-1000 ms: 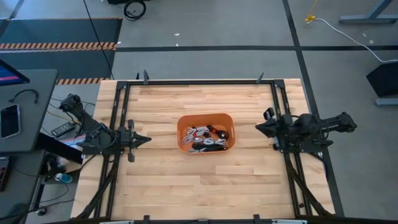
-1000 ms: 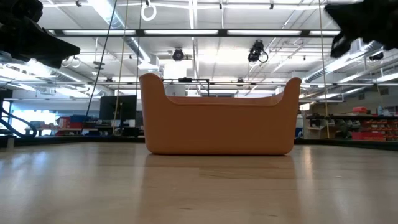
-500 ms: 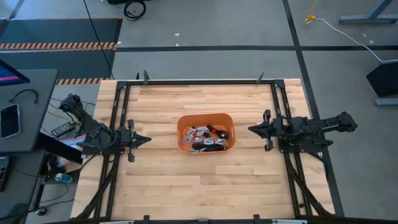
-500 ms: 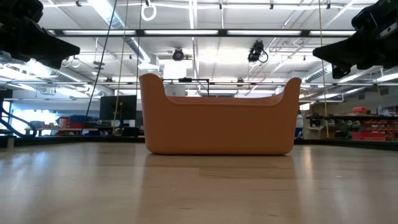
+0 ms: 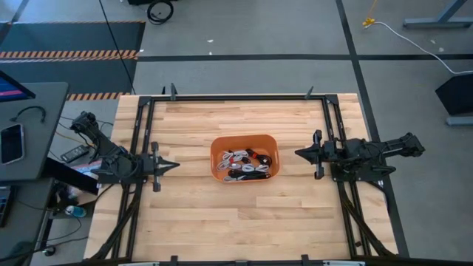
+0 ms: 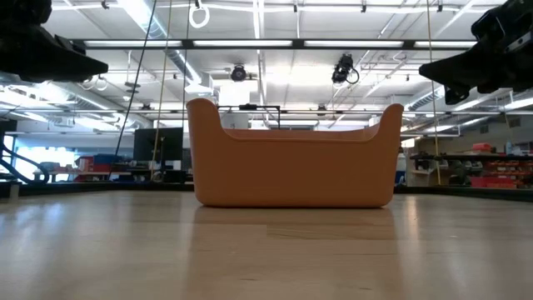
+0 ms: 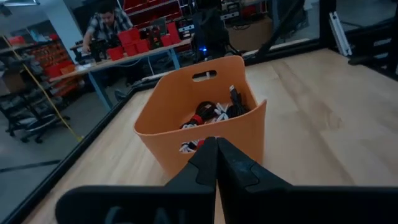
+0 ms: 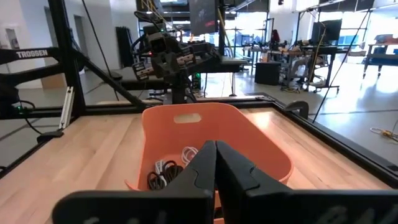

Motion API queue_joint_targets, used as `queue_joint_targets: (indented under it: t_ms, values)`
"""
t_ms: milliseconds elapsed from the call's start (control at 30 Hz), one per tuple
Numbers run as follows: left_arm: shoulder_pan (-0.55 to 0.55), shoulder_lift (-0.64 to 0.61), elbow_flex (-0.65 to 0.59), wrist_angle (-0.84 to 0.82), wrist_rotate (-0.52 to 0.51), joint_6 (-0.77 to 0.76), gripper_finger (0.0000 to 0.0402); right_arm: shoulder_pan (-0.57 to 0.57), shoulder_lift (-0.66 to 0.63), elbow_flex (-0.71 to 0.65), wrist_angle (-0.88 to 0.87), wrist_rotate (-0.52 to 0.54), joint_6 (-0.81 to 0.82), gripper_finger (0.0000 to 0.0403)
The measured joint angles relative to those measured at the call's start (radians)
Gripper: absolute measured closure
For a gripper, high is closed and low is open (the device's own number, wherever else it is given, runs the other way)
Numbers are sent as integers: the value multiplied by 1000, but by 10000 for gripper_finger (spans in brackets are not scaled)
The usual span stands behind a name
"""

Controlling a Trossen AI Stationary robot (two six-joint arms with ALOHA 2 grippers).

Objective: Pick and place USB-C Cables
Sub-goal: Return to Home Position

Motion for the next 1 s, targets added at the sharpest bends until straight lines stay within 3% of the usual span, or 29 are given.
queue_joint_targets:
  t_ms: [1000]
  values:
    - [0,0,0,-1,-6,31,395,0,0,1,2,-1,-4,386]
